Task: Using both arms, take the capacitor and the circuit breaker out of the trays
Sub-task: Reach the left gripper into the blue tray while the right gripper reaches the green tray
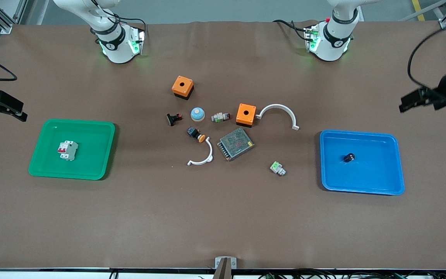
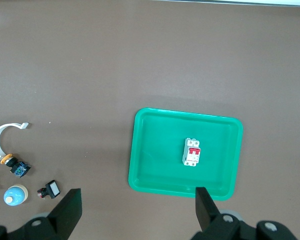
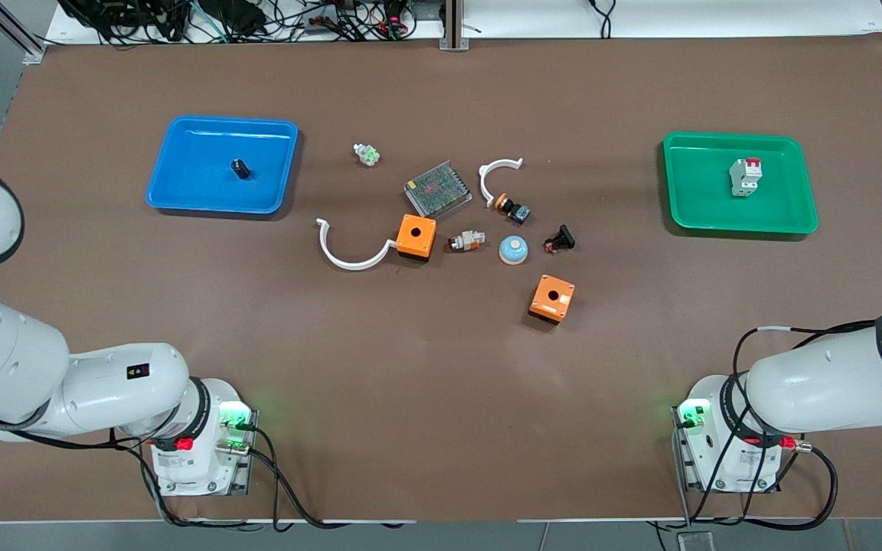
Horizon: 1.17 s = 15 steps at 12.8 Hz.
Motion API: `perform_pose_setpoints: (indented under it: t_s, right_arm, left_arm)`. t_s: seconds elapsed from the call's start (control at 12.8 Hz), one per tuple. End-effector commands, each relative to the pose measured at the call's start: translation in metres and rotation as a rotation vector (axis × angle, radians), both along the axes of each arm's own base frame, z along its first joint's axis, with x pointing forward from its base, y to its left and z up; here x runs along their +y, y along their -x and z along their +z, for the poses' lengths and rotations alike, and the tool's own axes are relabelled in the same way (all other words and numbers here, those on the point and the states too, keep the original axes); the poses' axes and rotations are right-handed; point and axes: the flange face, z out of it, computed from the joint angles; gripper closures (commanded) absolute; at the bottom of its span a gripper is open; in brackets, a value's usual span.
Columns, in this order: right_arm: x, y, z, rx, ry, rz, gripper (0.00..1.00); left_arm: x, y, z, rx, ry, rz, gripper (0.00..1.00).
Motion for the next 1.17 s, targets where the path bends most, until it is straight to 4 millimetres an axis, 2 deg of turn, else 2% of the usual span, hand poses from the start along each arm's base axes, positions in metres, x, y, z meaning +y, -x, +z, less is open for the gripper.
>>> perform_pose_setpoints:
  t_s: [0.0,0.16,0.23,0.39,0.55,0.7,0.94,1.1]
  right_arm:
    - [0.004,-0.002,0.003,-0.006,0.001,-0.006,0.0]
    - [0.004,-0.003,0.001,-0.003,0.001,-0.006,0.0]
    - [0.004,-0.008,-0.008,0.009,0.001,-0.006,0.0]
    - [0.004,-0.02,-0.017,-0.018,0.003,-0.008,0.0]
    - [0.001,-0.032,-0.038,-0.005,0.028,-0.005,0.0]
    - [-0.012,-0.046,-0.057,-0.013,0.039,-0.029,0.0]
    - [-0.061,-0.066,-0.109,0.024,0.03,-0.11,0.0]
    - [-0.071,-0.082,-0.154,0.066,0.038,-0.12,0.0]
  left_arm:
    - [0.025,0.001,-0.077,0.01,-0.019,0.065,0.0]
    - [0.029,0.0,-0.127,-0.047,-0.014,0.075,0.0]
    - [0.028,-0.001,-0.159,-0.066,-0.008,0.085,0.0]
    - [0.027,0.007,-0.21,-0.078,-0.003,0.086,0.0]
    - [0.027,0.004,-0.25,-0.063,0.013,0.093,0.0]
    - [0.026,-0.002,-0.273,-0.062,0.024,0.11,0.0]
    - [0.02,-0.003,-0.305,-0.03,0.034,0.099,0.03]
    - [0.018,-0.005,-0.321,-0.02,0.042,0.098,0.05]
